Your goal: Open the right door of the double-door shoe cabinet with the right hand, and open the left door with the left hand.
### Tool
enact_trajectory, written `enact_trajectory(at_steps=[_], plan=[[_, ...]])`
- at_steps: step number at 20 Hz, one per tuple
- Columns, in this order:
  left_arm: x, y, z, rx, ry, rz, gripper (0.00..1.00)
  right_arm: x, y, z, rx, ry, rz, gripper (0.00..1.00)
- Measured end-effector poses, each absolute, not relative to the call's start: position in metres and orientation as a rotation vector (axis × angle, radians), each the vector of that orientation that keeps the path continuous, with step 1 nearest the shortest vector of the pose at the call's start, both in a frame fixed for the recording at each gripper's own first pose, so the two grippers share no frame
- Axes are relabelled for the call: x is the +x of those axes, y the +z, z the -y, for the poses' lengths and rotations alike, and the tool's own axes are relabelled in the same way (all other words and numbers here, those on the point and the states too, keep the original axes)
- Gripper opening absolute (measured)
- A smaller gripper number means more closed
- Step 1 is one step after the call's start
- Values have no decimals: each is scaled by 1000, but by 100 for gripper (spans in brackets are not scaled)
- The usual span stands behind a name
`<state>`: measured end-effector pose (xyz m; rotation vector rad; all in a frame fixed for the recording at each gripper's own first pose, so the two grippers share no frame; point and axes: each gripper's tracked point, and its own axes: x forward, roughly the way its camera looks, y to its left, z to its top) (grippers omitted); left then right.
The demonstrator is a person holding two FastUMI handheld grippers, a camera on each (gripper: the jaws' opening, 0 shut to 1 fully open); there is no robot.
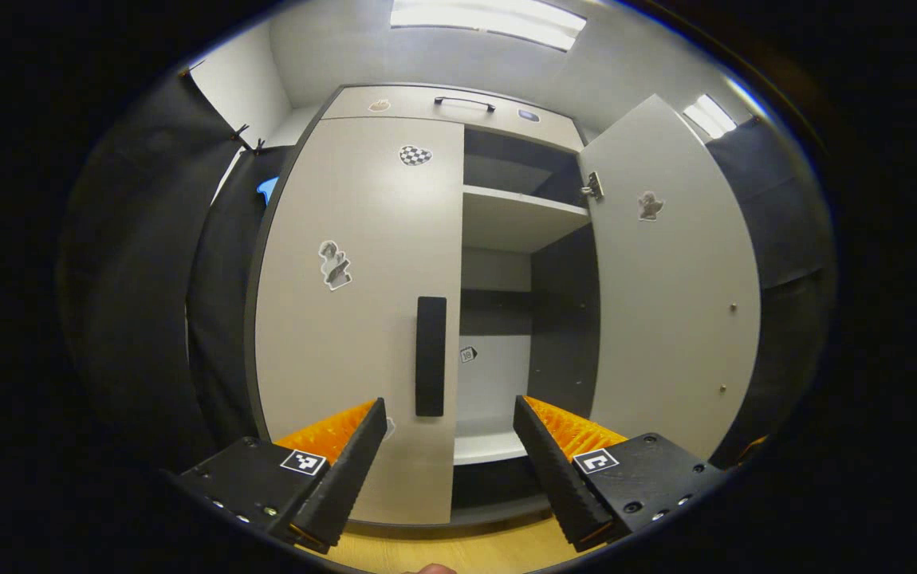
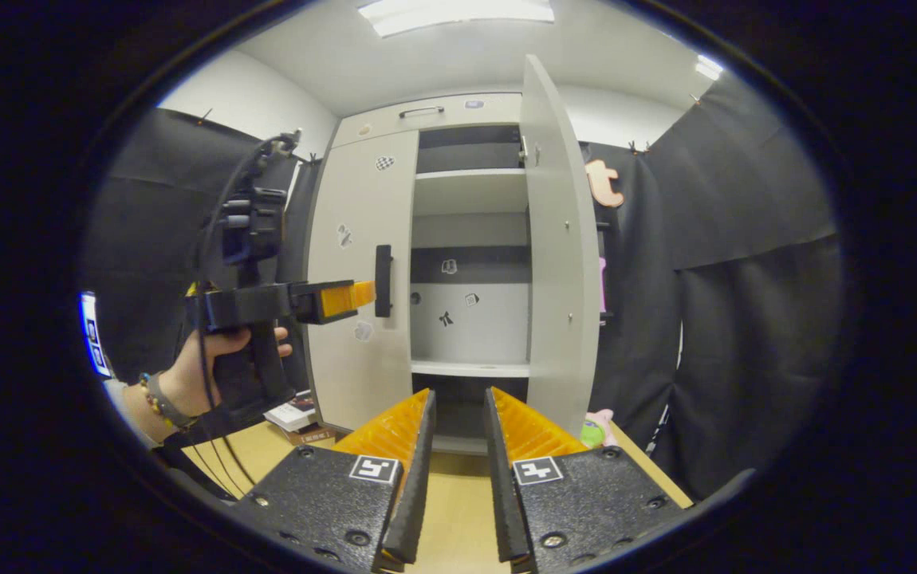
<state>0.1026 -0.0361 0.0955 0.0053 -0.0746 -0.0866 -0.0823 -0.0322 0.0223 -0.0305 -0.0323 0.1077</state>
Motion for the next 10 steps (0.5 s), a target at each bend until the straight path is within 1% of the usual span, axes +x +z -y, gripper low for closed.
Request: enact_trajectory(at_steps=[4,6,10], plan=[[147,101,38,10,-75,58,95,-84,12,50,-2,63,7,39],[167,111,36,18,-57,75,95,-81,9,57,11,47,-4,39],[197,115,32,16,-28,75,95,-77,10,70,17,12,-6,39]])
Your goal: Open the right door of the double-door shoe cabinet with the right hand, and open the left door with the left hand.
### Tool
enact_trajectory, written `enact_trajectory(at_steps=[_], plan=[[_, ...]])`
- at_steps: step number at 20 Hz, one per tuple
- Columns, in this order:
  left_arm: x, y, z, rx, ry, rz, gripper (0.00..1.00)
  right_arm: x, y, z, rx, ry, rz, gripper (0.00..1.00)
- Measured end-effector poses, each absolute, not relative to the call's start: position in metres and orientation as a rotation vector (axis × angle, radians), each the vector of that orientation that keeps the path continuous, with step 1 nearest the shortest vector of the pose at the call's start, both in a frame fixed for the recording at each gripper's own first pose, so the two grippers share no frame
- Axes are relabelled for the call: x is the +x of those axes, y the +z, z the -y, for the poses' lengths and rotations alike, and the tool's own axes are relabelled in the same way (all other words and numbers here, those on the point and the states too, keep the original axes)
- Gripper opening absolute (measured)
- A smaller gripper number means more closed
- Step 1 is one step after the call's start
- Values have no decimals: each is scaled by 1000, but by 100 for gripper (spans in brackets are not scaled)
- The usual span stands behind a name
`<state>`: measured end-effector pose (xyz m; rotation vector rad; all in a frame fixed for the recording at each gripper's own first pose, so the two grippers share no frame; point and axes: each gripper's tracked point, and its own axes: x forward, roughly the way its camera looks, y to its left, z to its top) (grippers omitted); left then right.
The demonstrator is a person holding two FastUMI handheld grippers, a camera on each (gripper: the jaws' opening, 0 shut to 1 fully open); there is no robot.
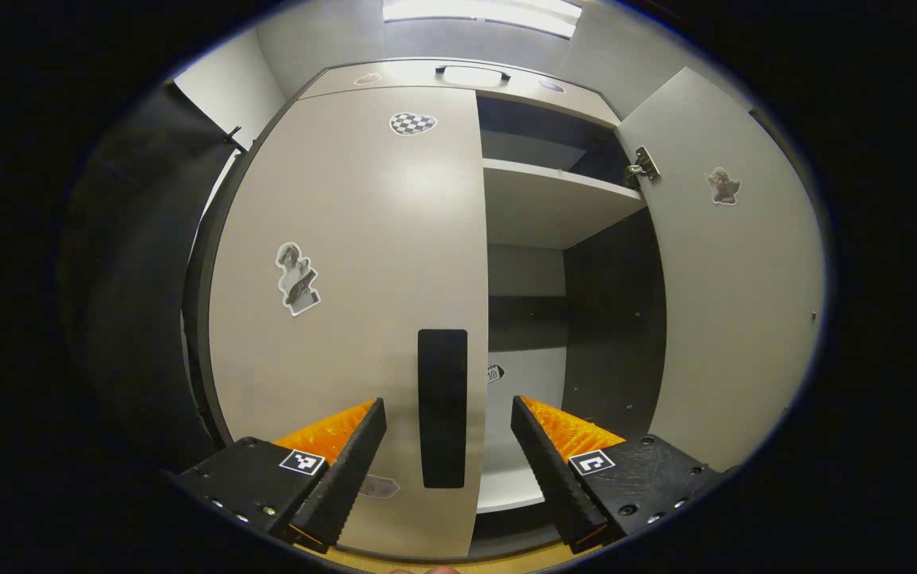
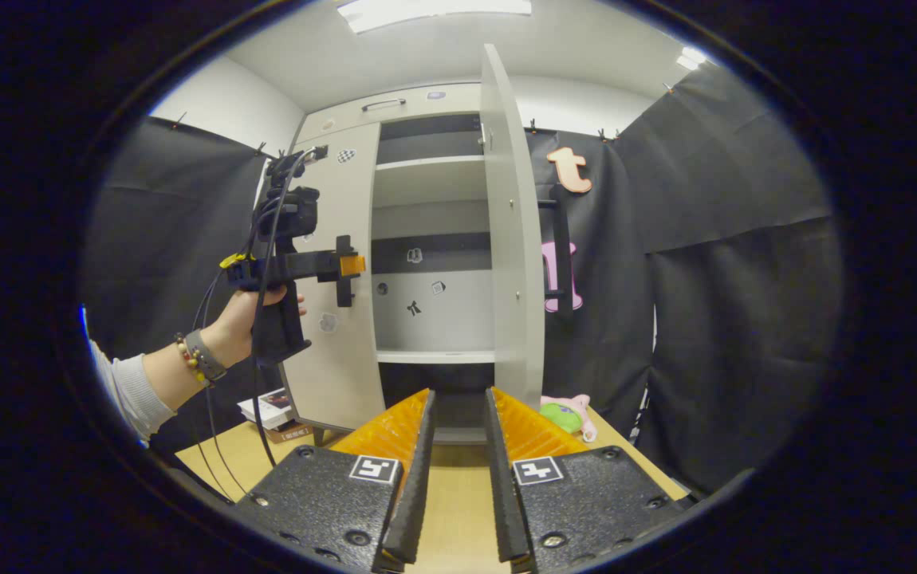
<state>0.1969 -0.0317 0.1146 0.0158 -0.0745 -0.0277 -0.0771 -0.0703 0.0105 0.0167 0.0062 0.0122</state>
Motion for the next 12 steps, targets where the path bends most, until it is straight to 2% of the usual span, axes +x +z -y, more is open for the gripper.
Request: enact_trajectory(at_steps=[12], plan=[[221,107,25,89,88,77,89,-56,8,83,28,-11,-13,39]])
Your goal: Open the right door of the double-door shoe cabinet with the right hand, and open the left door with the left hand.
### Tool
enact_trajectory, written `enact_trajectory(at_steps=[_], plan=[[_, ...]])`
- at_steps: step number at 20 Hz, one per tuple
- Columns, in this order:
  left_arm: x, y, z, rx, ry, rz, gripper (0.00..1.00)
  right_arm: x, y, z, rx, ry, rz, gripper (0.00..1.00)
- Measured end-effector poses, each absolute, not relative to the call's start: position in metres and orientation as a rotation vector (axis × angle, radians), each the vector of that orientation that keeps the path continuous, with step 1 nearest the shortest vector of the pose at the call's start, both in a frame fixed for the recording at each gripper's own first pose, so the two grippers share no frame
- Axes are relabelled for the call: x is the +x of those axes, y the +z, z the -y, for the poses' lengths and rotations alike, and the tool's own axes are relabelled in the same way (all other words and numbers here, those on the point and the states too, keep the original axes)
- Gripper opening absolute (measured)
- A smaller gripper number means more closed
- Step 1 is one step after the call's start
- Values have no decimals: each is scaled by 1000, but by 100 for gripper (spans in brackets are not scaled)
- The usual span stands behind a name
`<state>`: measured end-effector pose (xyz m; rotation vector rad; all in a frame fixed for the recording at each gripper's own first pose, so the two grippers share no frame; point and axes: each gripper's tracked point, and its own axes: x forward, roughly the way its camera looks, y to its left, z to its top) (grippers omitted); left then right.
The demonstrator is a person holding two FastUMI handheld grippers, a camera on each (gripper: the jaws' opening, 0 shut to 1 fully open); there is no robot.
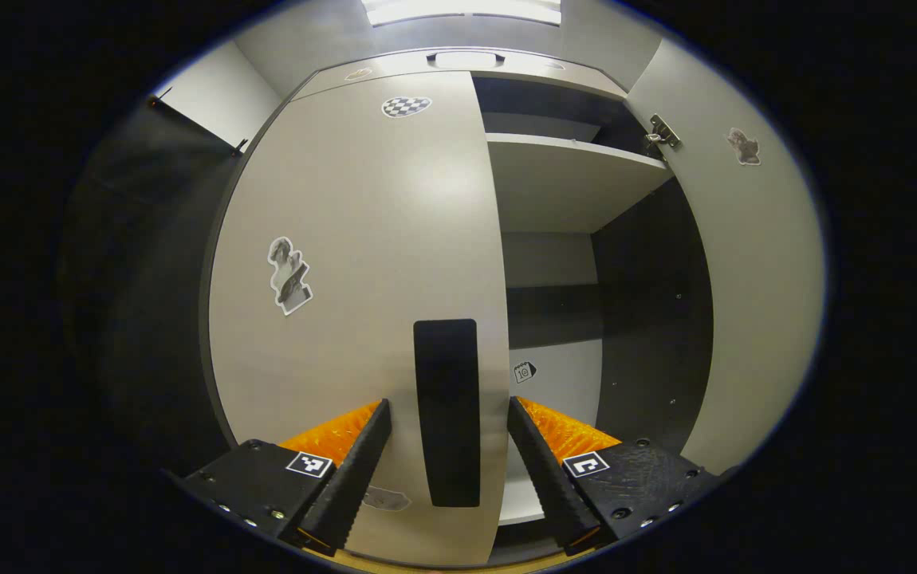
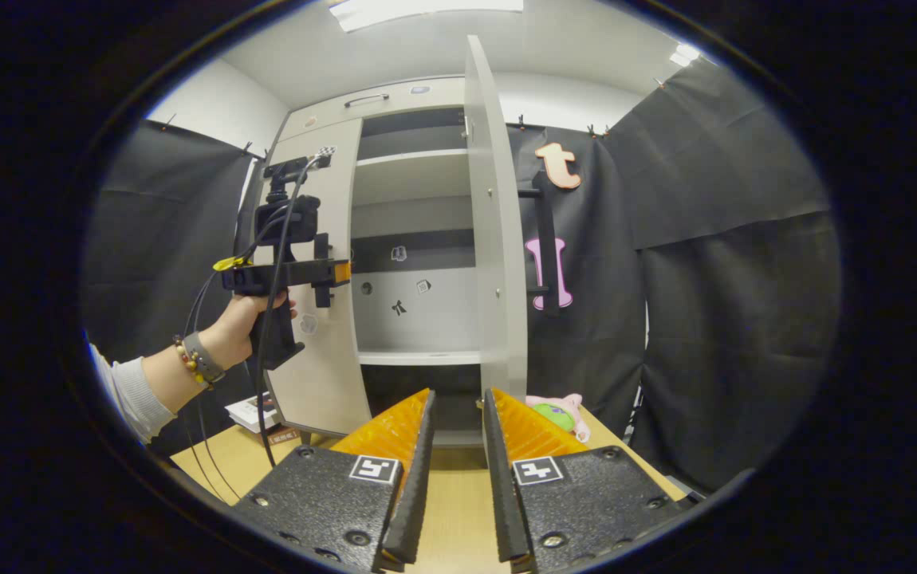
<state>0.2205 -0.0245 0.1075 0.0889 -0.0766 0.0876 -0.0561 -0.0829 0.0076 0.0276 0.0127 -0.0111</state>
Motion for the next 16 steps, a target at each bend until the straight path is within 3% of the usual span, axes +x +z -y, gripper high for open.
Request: enact_trajectory(at_steps=[3,4,6,8,11,16], plan=[[224,100,29,63,48,52,83,-51,4,81,34,-1,-22,39],[219,97,27,65,52,32,63,-49,3,81,37,3,-26,39],[219,99,26,60,29,63,37,-46,3,77,37,13,-28,39],[218,99,25,54,19,41,27,-45,3,75,26,19,-27,39],[216,97,25,45,0,11,12,-45,1,72,23,30,-31,39],[203,98,26,43,-27,7,7,-44,0,72,23,36,-26,39]])
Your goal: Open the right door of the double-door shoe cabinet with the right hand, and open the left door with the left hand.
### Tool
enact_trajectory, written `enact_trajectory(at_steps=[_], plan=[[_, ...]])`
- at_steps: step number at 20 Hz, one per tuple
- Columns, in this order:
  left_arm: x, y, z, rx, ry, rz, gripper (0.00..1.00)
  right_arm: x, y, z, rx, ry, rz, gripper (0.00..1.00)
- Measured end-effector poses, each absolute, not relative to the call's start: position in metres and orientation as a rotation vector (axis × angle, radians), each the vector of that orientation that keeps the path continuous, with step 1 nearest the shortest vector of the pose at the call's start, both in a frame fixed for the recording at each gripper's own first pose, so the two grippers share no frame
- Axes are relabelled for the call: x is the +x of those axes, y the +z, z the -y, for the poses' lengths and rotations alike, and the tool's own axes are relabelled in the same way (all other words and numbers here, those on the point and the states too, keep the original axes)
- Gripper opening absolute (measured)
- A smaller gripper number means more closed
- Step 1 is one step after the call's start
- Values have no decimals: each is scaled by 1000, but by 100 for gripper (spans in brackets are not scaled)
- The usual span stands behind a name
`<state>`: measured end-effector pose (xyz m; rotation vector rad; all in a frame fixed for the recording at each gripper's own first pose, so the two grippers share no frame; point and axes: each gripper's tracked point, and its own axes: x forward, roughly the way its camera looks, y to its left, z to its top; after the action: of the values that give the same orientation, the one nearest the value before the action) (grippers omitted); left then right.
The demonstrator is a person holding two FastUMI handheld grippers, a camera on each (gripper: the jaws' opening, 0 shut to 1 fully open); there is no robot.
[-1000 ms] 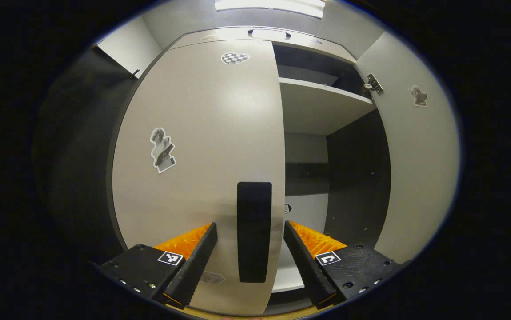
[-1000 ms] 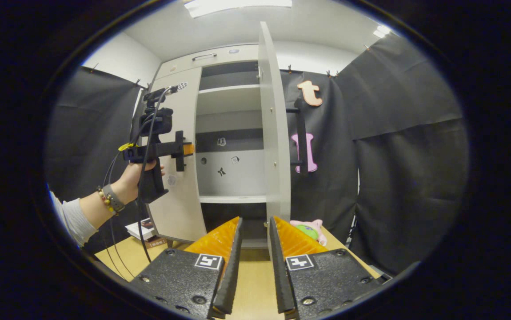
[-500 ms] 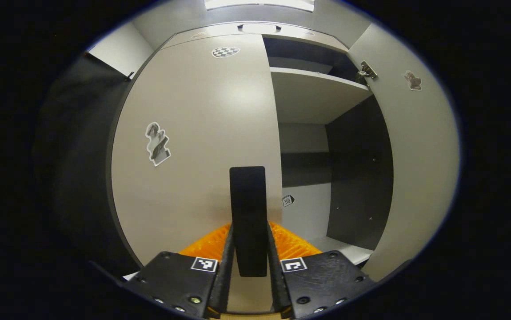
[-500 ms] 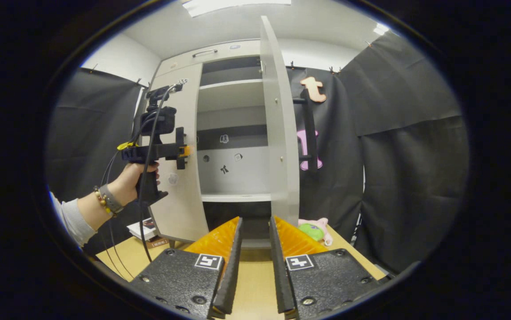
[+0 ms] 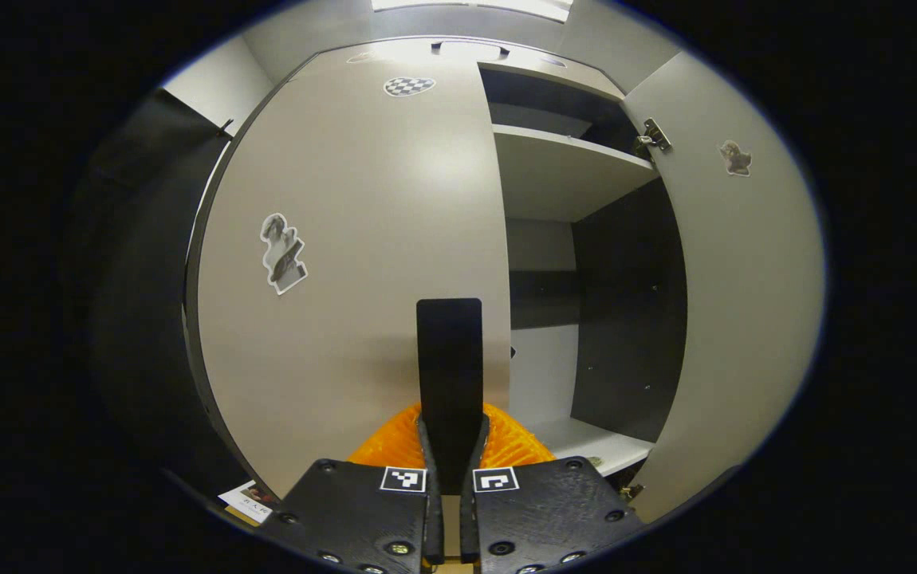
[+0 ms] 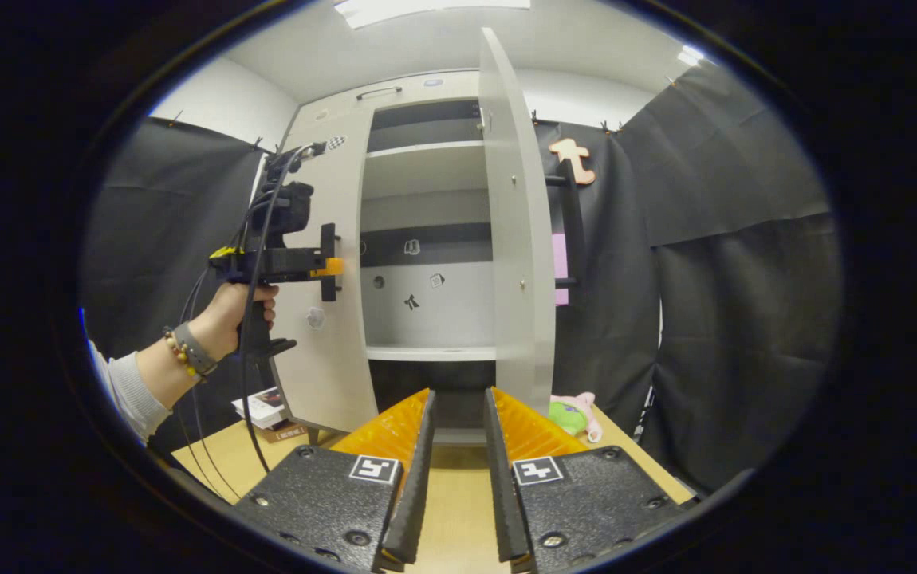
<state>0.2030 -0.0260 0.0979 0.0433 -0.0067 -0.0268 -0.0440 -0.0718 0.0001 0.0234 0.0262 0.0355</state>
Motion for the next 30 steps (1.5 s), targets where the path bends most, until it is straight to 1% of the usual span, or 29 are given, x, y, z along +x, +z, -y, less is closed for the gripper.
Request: enact_trajectory(at_steps=[10,18,19,20,23,24,26,27,28,29,30], plan=[[134,104,8,56,-84,0,7,-46,0,60,41,60,-16,39],[76,106,-48,72,-44,2,6,-37,3,34,35,100,-2,39],[71,107,-58,89,-34,1,6,-35,4,30,33,108,1,39],[63,108,-70,107,-18,-3,6,-34,5,24,34,118,3,42],[45,108,-111,128,55,-1,5,-31,11,3,25,150,15,42],[43,105,-127,139,91,-2,1,-29,12,-3,18,158,20,39],[36,102,-166,161,171,-4,0,-26,13,-16,13,175,21,39],[41,97,-174,90,147,-3,0,-26,12,-21,13,184,18,39],[40,96,-163,1,104,-2,0,-26,11,-25,10,188,14,42],[40,96,-157,-25,79,-1,0,-27,12,-27,5,188,13,42],[39,100,-159,-13,77,1,0,-29,13,-29,-1,186,14,39]])
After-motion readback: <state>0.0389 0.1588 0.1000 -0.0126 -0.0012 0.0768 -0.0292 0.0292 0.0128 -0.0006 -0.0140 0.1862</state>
